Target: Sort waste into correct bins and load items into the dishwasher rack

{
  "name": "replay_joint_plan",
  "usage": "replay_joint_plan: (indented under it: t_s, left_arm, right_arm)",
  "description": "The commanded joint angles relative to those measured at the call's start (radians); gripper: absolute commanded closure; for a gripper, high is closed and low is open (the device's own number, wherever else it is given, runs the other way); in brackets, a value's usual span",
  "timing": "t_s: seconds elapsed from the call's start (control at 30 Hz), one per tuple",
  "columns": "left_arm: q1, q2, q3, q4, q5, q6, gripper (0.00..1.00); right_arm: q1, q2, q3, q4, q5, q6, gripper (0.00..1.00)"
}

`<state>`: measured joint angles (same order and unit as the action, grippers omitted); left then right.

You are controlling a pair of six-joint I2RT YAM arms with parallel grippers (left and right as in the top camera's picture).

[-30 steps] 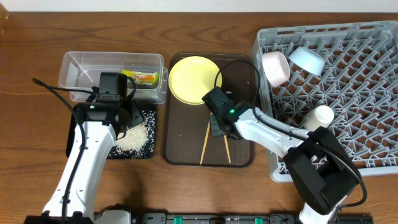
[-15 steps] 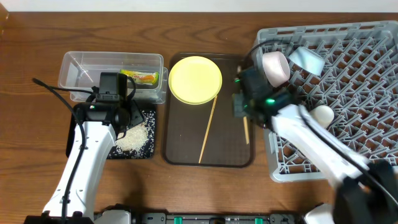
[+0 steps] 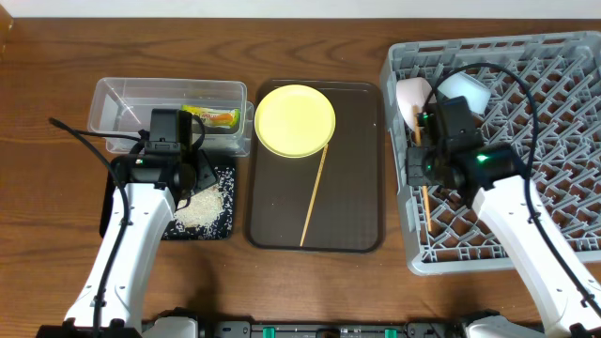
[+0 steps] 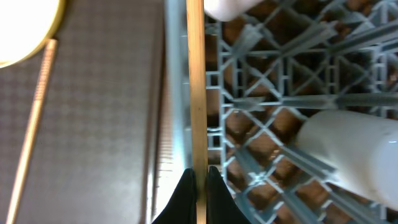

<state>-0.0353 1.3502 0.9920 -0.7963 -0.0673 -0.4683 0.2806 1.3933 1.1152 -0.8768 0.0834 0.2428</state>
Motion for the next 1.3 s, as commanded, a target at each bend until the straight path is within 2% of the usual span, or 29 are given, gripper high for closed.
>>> replay_joint_plan:
  t_s: [0.0, 0.4, 0.47, 0.53, 0.57, 0.6, 0.67, 0.77, 0.87, 1.27]
  left_arm:
    - [0.004, -0.005, -0.006, 0.001, -0.019, -0.005, 0.34]
    - [0.004, -0.005, -0.006, 0.0, -0.019, -0.005, 0.34]
    - [0.004, -0.005, -0.006, 0.001, -0.019, -0.005, 0.34]
    - [0.004, -0.005, -0.006, 0.001, -0.019, -0.005, 0.34]
    - [0.004, -0.005, -0.006, 0.0, -0.019, -0.005, 0.34]
    - [0.004, -0.005, -0.006, 0.0, -0.019, -0.005, 0.34]
    - [0.004, -0.005, -0.006, 0.0, -0.019, -0.005, 0.34]
    - [0.004, -0.005, -0.006, 0.0, -0.019, -0.005, 0.34]
    - [0.004, -0.005, -0.006, 0.001, -0.019, -0.005, 0.34]
    - [0.004, -0.005, -0.006, 0.0, -0.019, -0.005, 0.34]
  right_arm:
    - [-0.028, 0.018, -0.013, -0.002, 0.003, -0.08, 0.99]
    - [-0.026, 0.192, -0.016, 0.003, -0.039, -0.087, 0.98]
    - [-0.026, 0.201, -0.016, 0.01, -0.04, -0.074, 0.89]
    - [-0.026, 0.202, -0.016, 0.017, -0.04, -0.072, 0.71]
    - [-0.026, 0.202, -0.016, 0.021, -0.04, -0.072, 0.64]
    - [-0.026, 0.202, -0.016, 0.025, -0.04, -0.071, 0.63]
    - [-0.026, 0.202, -0.016, 0.031, -0.051, -0.072, 0.64]
    - [-0.026, 0.202, -0.016, 0.035, -0.101, -0.072, 0.74]
    - [-0.025, 0.202, -0.016, 0.039, -0.135, -0.072, 0.76]
    - [-0.025, 0.202, -0.016, 0.141, -0.238, -0.056, 0.75]
